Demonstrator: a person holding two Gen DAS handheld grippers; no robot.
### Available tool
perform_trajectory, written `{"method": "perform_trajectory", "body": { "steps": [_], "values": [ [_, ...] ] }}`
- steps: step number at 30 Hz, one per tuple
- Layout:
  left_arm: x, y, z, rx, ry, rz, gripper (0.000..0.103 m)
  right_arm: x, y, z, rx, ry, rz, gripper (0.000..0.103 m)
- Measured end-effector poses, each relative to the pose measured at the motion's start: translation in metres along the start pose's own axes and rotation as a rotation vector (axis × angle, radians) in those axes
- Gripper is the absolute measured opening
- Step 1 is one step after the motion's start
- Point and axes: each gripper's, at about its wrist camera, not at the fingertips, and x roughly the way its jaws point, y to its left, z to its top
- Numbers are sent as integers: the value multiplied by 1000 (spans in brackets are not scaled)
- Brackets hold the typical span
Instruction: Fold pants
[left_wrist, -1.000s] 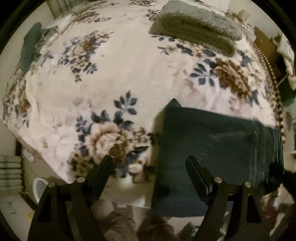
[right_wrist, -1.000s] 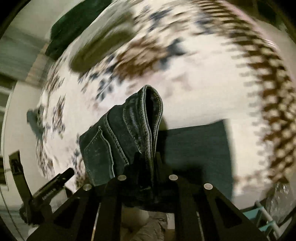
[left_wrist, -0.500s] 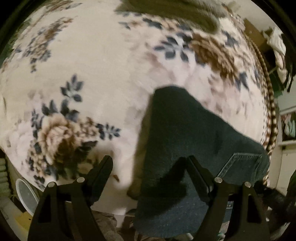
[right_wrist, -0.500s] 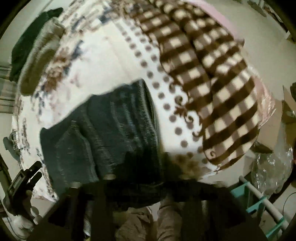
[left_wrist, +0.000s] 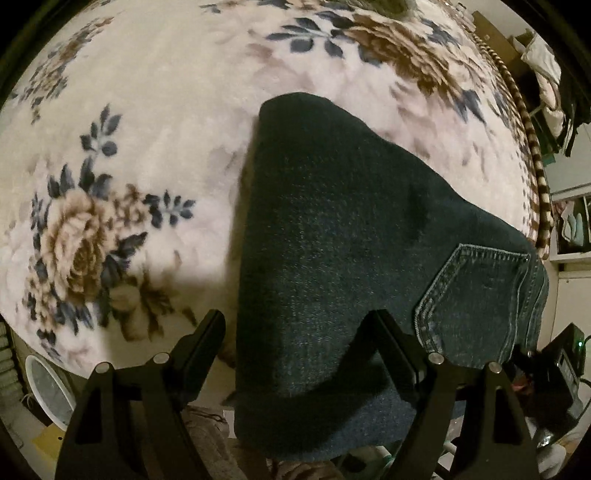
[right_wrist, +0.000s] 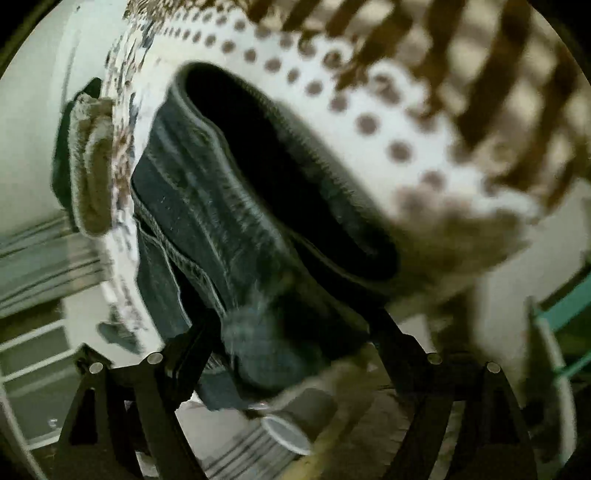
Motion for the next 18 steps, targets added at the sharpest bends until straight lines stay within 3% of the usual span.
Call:
{"method": "perform_trajectory", "body": {
  "steps": [4,6,9,13,18],
  "values": [
    [4,-4,2,6,-1,3,81,5,14,-3,-69,-52,-28,79],
    [5,-3,0,-1,-2,0,81,-1,22,-5,-102,-62,-41,63],
    [10,-5,2,-15,-1,-5,80,-16,42,-11,-161,-86,-36,48],
    [15,-3,0,-28,7,-16,81,-22,63,-13,-268,-99,-27,48],
    [26,-6,0,-48,17,-48,82,10,30,11,-196,-6,-35,67]
  ]
}}
